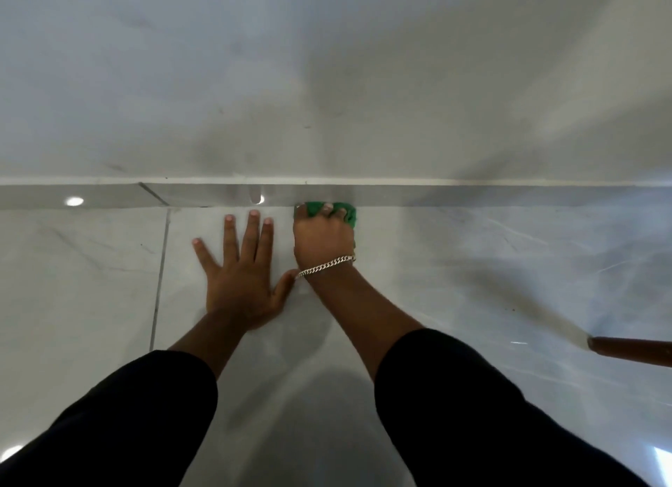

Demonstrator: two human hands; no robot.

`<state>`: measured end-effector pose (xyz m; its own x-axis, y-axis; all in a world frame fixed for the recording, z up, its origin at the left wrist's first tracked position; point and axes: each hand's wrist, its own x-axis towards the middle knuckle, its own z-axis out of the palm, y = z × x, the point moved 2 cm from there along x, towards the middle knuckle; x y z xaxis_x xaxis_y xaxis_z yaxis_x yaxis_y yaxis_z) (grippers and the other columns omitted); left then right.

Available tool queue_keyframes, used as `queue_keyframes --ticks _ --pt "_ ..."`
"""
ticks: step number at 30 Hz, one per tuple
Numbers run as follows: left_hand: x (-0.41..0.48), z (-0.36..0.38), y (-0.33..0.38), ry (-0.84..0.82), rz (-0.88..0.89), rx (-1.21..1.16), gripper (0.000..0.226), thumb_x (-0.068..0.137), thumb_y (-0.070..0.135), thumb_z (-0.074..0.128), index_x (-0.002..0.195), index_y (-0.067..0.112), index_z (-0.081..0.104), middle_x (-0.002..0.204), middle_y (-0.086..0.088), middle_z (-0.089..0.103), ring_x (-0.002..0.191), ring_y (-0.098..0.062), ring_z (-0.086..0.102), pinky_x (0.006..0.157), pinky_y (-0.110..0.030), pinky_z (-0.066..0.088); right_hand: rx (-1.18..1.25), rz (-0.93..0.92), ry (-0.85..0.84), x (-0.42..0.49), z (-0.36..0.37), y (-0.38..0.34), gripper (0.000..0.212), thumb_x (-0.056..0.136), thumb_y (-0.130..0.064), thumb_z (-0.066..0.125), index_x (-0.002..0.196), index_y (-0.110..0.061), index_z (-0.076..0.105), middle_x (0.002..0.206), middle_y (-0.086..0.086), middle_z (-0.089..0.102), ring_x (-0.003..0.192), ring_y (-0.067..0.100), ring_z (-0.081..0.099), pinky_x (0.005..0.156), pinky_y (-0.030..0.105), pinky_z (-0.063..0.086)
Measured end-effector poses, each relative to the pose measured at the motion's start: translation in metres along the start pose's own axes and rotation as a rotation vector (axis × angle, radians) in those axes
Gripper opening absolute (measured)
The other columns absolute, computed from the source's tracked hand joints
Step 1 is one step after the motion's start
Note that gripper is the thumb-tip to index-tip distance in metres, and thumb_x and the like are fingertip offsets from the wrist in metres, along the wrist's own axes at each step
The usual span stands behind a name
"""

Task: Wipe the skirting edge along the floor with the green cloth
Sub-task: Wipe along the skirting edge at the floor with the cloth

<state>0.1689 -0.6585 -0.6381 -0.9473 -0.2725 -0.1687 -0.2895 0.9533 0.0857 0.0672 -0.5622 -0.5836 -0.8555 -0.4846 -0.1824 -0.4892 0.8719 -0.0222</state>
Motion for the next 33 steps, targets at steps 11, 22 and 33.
queue_keyframes --ticks 11,22,33 --pt "0.002 -0.003 0.002 -0.023 0.003 -0.008 0.093 0.085 0.077 0.02 0.157 0.02 0.003 0.168 -0.005 0.001 0.153 -0.037 -0.003 0.108 -0.079 0.006 -0.09 0.254 -0.019 -0.01 -0.015 0.091 0.03 0.083 -0.007 0.052 0.111 -0.008 0.063 0.096 0.02 0.071 0.091 0.037 0.067 0.078 0.041 0.053" --pt "0.002 -0.004 -0.002 -0.006 0.007 -0.019 0.094 0.084 0.077 0.021 0.157 0.021 0.005 0.168 -0.004 0.003 0.153 -0.036 -0.003 0.108 -0.079 0.003 -0.108 -0.014 0.143 -0.016 -0.015 0.08 0.025 0.083 -0.015 0.06 0.105 -0.018 0.072 0.093 0.014 0.073 0.088 0.038 0.068 0.074 0.041 0.058" --pt "0.003 -0.007 0.002 -0.051 0.005 -0.01 0.093 0.085 0.076 0.018 0.157 0.021 0.0 0.168 -0.005 -0.001 0.153 -0.036 -0.007 0.108 -0.079 0.003 0.072 0.374 0.082 -0.007 -0.008 0.109 0.03 0.087 -0.011 0.048 0.112 -0.013 0.065 0.109 0.019 0.067 0.105 0.035 0.06 0.093 0.04 0.046"
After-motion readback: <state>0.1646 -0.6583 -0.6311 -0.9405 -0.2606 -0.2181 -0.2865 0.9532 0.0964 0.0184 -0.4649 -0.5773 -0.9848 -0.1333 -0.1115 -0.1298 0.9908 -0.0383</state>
